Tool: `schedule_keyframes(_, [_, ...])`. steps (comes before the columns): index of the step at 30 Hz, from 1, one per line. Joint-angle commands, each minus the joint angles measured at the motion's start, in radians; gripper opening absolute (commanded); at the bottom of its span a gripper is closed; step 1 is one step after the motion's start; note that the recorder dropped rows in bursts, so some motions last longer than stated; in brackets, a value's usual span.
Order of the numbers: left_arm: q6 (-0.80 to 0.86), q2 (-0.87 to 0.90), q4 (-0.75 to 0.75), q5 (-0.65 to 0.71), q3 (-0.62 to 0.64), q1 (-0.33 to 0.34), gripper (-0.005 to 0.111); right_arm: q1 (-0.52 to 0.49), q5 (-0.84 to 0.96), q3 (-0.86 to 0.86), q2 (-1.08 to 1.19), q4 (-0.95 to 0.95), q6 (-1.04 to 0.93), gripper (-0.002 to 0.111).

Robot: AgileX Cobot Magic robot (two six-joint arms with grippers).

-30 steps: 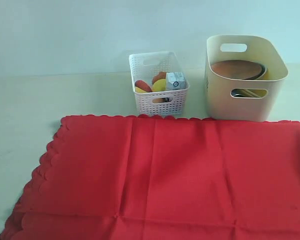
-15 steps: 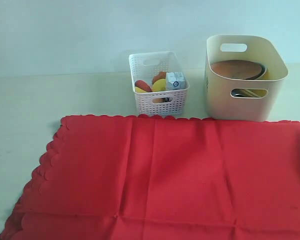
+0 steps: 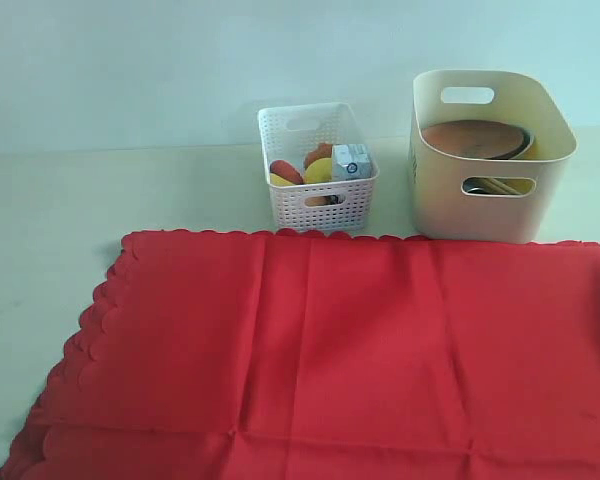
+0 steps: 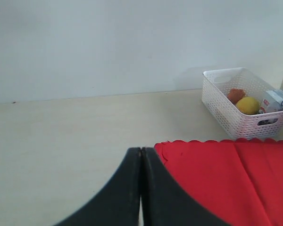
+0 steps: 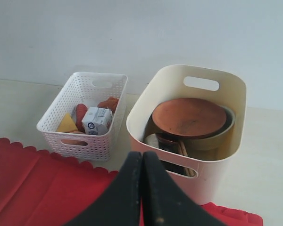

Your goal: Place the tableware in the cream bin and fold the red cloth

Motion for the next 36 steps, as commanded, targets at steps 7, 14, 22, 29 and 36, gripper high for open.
schedule_keyframes(7, [0.001,0.001,-0.003,-0.038,-0.002,-0.004,0.000,0.002,0.014,0.008,-0.005,0.001,0.003,0.000])
schedule_keyframes(14, [-0.007,0.001,-0.003,-0.067,-0.002,-0.004,0.000,0.002,-0.005,0.008,-0.005,0.002,0.005,0.000])
schedule_keyframes(22, [0.007,0.088,-0.003,-0.158,-0.002,-0.004,0.000,0.002,-0.006,0.008,-0.005,0.021,0.007,0.000])
schedule_keyframes(29, [-0.028,0.359,-0.005,-0.178,-0.015,-0.004,0.000,0.002,-0.006,0.008,-0.005,0.002,0.003,0.000])
schedule_keyframes(36, [-0.028,0.693,-0.007,0.054,-0.177,-0.004,0.000,0.002,-0.006,0.008,-0.005,0.001,0.003,0.000])
